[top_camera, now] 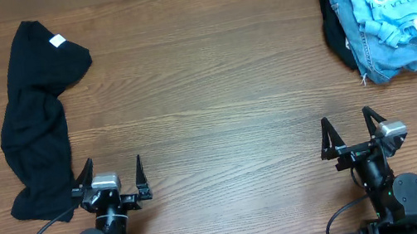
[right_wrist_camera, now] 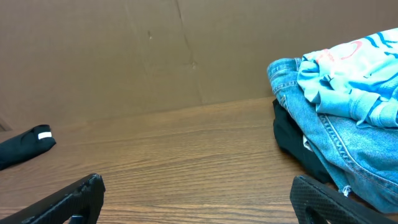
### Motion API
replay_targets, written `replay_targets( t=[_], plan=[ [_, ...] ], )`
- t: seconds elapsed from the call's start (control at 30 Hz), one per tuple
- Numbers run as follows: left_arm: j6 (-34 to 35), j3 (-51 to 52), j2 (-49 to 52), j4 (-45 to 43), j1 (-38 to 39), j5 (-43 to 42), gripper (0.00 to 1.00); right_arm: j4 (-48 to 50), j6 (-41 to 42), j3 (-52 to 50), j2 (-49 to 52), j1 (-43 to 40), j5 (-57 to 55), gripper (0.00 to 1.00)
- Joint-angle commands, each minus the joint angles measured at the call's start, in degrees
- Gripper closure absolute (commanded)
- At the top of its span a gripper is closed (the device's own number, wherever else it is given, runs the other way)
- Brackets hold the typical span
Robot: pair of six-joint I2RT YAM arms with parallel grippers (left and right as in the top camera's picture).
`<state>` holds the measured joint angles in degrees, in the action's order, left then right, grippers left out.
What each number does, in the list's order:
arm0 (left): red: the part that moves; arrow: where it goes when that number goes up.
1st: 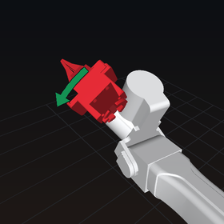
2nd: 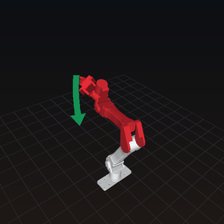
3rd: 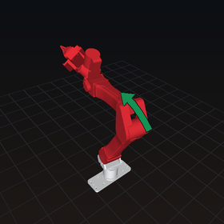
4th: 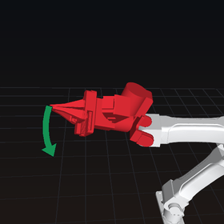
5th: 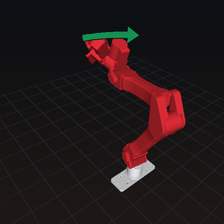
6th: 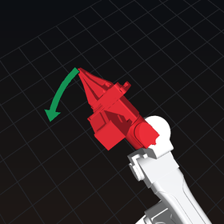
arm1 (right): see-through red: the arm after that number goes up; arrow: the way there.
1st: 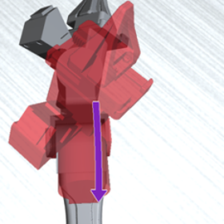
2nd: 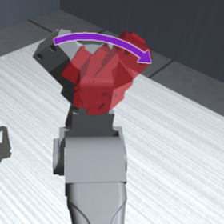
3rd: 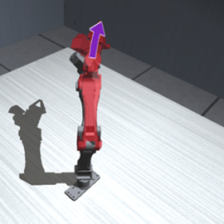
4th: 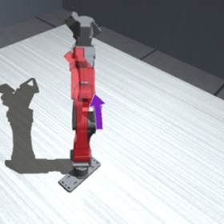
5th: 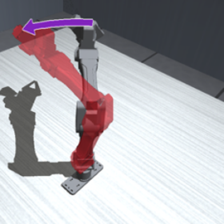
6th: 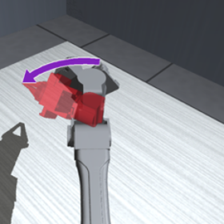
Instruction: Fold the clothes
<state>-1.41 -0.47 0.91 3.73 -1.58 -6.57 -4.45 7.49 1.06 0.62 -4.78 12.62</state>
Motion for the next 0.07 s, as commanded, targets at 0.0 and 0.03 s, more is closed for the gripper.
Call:
replay_targets(
  t=[0.0,0.03],
  plan=[
    [0.76,0.2,-0.63,0.26,0.11,1.05,0.0,0.31,-0.07,-0.37,-0.46,0.31,-0.59,0.0],
    [0.76,0.2,-0.63,0.26,0.11,1.05,0.0,0.31,-0.07,-0.37,-0.46,0.31,-0.59,0.0]
  ],
)
